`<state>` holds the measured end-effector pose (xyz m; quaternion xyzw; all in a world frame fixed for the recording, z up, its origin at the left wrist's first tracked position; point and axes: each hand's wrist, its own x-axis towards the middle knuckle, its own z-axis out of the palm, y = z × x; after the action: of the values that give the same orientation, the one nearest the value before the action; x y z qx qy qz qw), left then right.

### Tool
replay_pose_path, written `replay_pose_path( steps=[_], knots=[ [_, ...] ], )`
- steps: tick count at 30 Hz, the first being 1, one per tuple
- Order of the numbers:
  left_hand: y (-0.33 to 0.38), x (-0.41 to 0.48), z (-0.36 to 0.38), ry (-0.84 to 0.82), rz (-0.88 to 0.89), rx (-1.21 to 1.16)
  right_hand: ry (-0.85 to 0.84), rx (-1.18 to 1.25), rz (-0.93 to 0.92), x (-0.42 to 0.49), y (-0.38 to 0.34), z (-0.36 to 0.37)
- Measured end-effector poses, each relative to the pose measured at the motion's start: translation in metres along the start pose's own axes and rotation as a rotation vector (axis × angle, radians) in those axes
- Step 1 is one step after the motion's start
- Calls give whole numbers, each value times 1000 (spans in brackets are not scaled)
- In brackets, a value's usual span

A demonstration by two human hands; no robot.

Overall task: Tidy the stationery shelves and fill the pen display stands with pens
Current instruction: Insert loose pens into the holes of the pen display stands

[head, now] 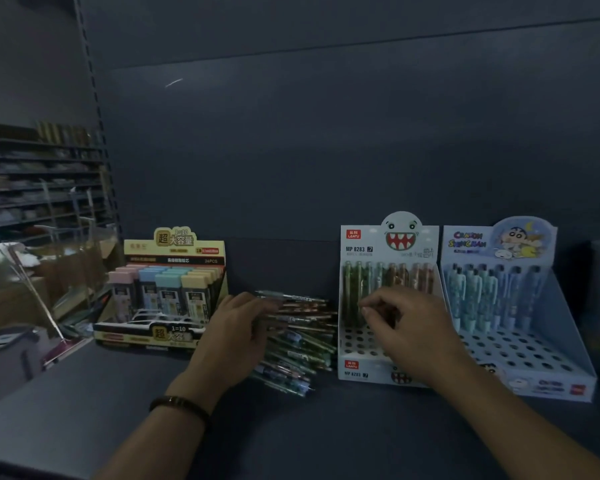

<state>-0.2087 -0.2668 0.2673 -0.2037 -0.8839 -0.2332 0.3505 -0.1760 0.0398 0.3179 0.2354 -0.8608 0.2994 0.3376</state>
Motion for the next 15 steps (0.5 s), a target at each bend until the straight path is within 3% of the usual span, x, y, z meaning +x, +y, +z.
replay_pose_path(
  steps=[9,15],
  knots=[
    [7,55,-16,-167,-189,176,45,70,41,0,5,-4],
    [5,44,-6,-131,-195,249,69,89,50,1,4,-1]
  ],
)
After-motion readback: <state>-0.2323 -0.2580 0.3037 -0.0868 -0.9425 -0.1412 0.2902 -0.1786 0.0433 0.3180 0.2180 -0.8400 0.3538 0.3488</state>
